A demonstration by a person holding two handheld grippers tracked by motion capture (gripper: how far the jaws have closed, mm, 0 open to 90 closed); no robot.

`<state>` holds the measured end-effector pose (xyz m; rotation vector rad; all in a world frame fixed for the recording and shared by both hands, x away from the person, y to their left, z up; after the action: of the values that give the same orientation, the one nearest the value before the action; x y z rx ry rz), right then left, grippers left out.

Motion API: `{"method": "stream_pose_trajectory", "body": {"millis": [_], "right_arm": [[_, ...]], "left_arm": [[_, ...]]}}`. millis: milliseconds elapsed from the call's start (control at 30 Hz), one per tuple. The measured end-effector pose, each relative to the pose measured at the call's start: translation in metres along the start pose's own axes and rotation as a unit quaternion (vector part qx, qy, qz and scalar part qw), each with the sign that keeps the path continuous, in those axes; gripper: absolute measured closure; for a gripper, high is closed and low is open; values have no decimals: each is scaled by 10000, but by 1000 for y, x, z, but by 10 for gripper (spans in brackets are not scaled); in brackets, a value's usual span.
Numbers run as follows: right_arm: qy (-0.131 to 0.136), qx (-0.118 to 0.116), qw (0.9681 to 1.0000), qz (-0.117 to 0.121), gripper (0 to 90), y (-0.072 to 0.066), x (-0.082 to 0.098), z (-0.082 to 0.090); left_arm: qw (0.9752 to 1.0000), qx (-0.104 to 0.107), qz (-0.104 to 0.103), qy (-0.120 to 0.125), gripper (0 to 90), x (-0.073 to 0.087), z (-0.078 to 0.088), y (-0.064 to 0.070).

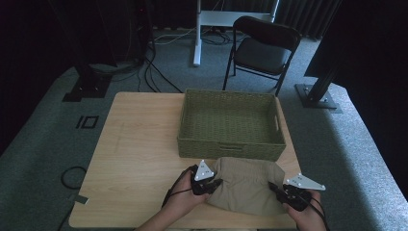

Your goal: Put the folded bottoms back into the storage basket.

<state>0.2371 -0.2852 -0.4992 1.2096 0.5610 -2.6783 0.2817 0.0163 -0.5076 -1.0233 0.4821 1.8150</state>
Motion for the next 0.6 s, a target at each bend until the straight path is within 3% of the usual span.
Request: {"method": "stream_pose_trajectory", "body": {"millis": [333,600], "right_arm": [[314,-235,9990,203,794,-14,-37,14],[600,-354,9969,360,795,-24,-67,24]], "left_arm": [[9992,-189,77,342,800,-17,24,-13],[9977,-376,4,559,799,-38,43,-26]]}}
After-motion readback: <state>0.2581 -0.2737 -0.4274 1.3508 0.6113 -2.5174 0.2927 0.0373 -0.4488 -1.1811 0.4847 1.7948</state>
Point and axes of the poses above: each handheld gripper's, and its own axes: z roughly backward along the jaws, x roughly out of its underside, y roughly to its right, the point moved 2 cm from there along -z, roughly forward along the jaws, and after that the axes turned 15 degrees about -z, right-handed, at the moved point
